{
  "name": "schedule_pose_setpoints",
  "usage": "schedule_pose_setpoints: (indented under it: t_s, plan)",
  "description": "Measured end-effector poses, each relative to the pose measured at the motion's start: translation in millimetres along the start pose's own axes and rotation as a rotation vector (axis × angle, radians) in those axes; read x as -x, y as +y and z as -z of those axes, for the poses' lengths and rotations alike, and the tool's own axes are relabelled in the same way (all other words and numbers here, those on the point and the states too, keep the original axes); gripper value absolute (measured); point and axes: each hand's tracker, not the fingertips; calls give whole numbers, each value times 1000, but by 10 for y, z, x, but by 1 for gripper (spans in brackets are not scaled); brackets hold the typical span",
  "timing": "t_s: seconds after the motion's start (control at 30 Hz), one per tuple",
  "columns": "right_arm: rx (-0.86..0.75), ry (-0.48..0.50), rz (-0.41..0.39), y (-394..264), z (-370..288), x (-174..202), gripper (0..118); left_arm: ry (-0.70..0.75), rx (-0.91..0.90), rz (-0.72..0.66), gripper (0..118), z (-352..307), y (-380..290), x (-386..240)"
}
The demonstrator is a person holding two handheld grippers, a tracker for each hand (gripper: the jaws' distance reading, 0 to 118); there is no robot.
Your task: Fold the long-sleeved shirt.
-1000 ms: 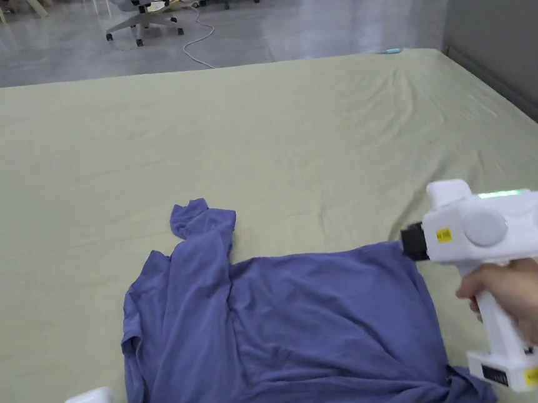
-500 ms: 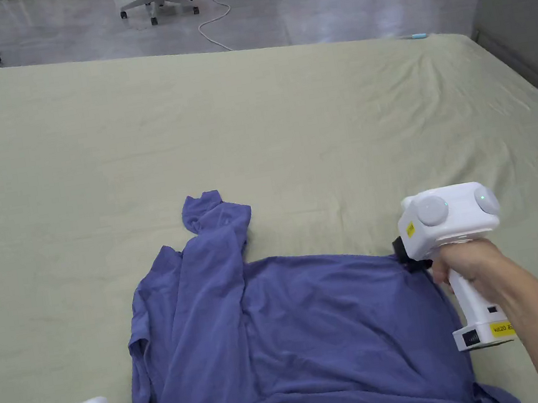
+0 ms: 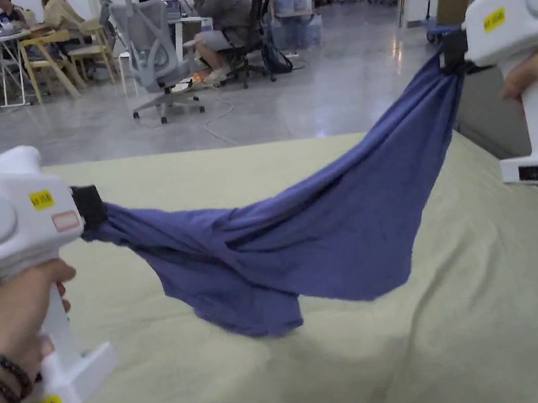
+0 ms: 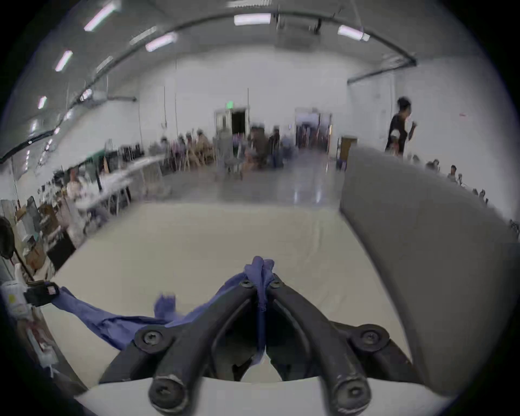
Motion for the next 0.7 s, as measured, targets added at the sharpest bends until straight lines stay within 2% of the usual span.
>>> schedule_pose_setpoints:
  t_s: [0.13, 0.2, 0.3, 0.43, 0.53, 0.63, 0.7]
  plan:
    - [-196, -160, -23, 991, -407, -54, 0, -62, -80, -77, 12, 120, 1172, -257]
    - [-246, -234, -4, 1258, -505, -83, 0, -29, -83, -74, 12, 187, 1533, -395]
    - [-251, -225, 20, 1449, -570, -138, 0, -40, -91, -47, 12, 258, 1819, -572]
    - [-333, -201, 88, 1400, -531, -238, 0, -103, -63, -49, 12, 277, 1770, -757]
    - [-246, -206, 47, 1243, -265, -353, 0, -61, -44, 23, 12, 385, 1563, -849]
    - [-217, -194, 66, 800, -35, -404, 0, -48, 7, 62, 12, 600, 1198, -796]
    - [-139, -188, 90, 391, 190, -443, 0, -16, 73, 70, 12, 768, 839, -701]
